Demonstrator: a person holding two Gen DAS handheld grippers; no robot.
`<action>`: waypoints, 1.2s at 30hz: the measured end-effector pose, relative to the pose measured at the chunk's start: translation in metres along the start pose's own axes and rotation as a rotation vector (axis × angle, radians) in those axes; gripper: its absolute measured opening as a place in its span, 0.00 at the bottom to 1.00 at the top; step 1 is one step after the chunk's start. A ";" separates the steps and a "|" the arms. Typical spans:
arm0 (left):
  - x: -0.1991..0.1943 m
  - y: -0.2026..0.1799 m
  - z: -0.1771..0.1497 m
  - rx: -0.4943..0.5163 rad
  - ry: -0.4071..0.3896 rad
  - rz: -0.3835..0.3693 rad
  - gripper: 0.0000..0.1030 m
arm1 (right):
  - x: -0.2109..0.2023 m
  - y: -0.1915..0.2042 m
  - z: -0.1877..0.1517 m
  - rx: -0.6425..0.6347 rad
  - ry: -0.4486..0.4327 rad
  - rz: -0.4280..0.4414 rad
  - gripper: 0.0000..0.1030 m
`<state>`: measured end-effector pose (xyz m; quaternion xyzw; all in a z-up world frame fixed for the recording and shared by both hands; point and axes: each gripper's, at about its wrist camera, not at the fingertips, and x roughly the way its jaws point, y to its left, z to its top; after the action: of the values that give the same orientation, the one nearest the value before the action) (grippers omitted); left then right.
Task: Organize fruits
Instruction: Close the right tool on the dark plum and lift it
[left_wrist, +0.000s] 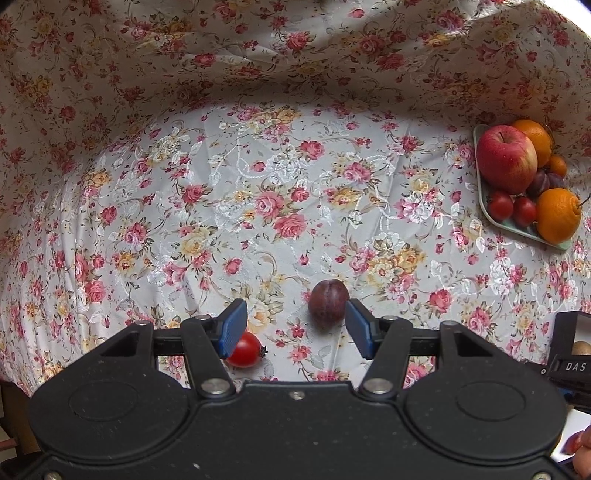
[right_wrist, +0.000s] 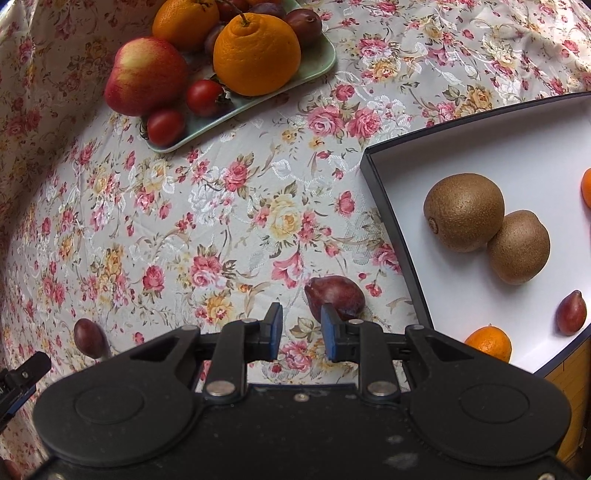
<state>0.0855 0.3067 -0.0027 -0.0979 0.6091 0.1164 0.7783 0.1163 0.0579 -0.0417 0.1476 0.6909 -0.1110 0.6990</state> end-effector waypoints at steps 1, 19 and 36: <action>0.001 0.000 0.000 0.000 0.001 0.001 0.61 | 0.000 0.000 0.000 -0.002 -0.001 -0.001 0.24; 0.008 0.014 0.000 -0.039 0.022 0.008 0.61 | -0.002 0.010 -0.004 -0.086 -0.094 -0.163 0.24; 0.010 0.017 -0.001 -0.037 0.020 0.015 0.61 | 0.005 0.003 -0.002 -0.058 -0.011 -0.086 0.30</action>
<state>0.0819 0.3234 -0.0125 -0.1088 0.6152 0.1323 0.7695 0.1158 0.0614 -0.0470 0.0971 0.6956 -0.1217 0.7014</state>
